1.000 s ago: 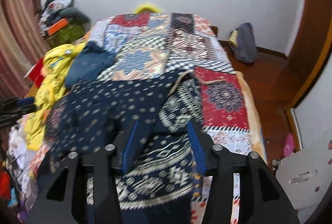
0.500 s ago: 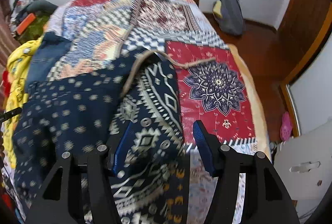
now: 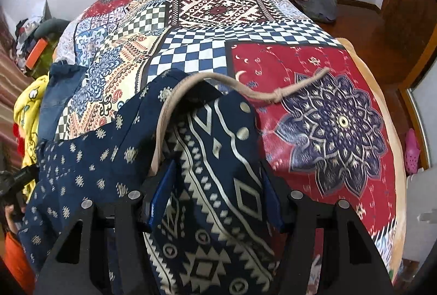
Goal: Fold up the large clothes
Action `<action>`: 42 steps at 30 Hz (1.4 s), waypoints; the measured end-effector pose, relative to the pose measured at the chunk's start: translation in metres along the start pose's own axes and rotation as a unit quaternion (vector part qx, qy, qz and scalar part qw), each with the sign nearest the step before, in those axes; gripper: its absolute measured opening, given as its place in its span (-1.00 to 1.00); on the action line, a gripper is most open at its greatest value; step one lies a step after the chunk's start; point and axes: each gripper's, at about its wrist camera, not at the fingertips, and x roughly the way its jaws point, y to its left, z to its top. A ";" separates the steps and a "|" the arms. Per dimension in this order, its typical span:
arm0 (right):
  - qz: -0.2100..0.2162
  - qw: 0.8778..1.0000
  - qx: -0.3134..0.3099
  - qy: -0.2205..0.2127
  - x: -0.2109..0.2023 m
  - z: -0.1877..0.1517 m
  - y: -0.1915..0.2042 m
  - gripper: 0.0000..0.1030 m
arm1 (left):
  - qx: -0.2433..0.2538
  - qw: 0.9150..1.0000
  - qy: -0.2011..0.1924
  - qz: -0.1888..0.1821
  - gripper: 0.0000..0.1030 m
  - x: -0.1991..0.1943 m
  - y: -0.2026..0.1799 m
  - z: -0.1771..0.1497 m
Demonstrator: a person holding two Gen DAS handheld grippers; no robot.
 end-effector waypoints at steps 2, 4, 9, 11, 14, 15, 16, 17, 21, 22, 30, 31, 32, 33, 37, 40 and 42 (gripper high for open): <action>-0.001 1.000 -0.018 0.002 -0.001 -0.001 0.008 -0.35 | 0.007 1.000 -0.007 -0.003 -0.84 -0.008 -0.005 -0.003; -0.003 0.999 -0.034 -0.003 -0.004 -0.001 0.016 -0.59 | 0.022 1.000 -0.020 -0.001 -0.88 -0.020 -0.013 -0.006; -0.043 0.994 -0.093 -0.034 -0.029 -0.003 0.045 -0.72 | 0.087 0.994 -0.063 0.015 -0.91 -0.064 -0.047 -0.003; -0.048 0.992 -0.103 -0.048 -0.042 -0.001 0.054 -0.74 | 0.102 0.991 -0.084 0.017 -0.91 -0.082 -0.058 0.001; -0.042 0.990 -0.112 -0.078 -0.068 0.008 0.066 -0.79 | 0.114 0.987 -0.115 0.011 -0.93 -0.108 -0.071 0.012; -0.040 0.989 -0.114 -0.087 -0.074 0.013 0.069 -0.79 | 0.117 0.985 -0.124 0.006 -0.94 -0.116 -0.075 0.018; -0.036 0.988 -0.117 -0.092 -0.076 0.019 0.074 -0.80 | 0.119 0.985 -0.128 0.006 -0.94 -0.119 -0.077 0.021; -0.032 0.987 -0.120 -0.100 -0.082 0.024 0.078 -0.80 | 0.125 0.983 -0.135 0.008 -0.94 -0.123 -0.081 0.027; -0.031 0.984 -0.128 -0.124 -0.087 0.048 0.093 -0.81 | 0.151 0.976 -0.152 0.032 -0.95 -0.127 -0.092 0.047; -0.032 0.983 -0.130 -0.128 -0.085 0.055 0.097 -0.81 | 0.155 0.975 -0.154 0.035 -0.95 -0.125 -0.092 0.053; -0.066 0.981 -0.121 -0.138 -0.043 0.111 0.104 -0.81 | 0.121 0.974 -0.169 0.086 -0.95 -0.090 -0.067 0.121; -0.071 0.981 -0.116 -0.135 -0.035 0.116 0.103 -0.81 | 0.115 0.975 -0.164 0.097 -0.95 -0.080 -0.060 0.128; -0.074 0.983 -0.108 -0.130 -0.024 0.123 0.099 -0.81 | 0.111 0.976 -0.157 0.106 -0.95 -0.070 -0.056 0.134; -0.075 0.984 -0.100 -0.126 -0.017 0.127 0.095 -0.81 | 0.105 0.977 -0.147 0.116 -0.95 -0.056 -0.049 0.140; -0.088 0.990 -0.070 -0.082 0.029 0.134 0.075 -0.81 | 0.093 0.980 -0.108 0.140 -0.95 -0.011 -0.027 0.145; -0.103 0.989 -0.086 -0.055 0.053 0.127 0.068 -0.77 | 0.078 0.982 -0.089 0.145 -0.95 0.012 -0.012 0.140; -0.112 0.987 -0.097 -0.063 0.055 0.119 0.065 -0.71 | 0.072 0.984 -0.077 0.146 -0.95 0.023 -0.003 0.137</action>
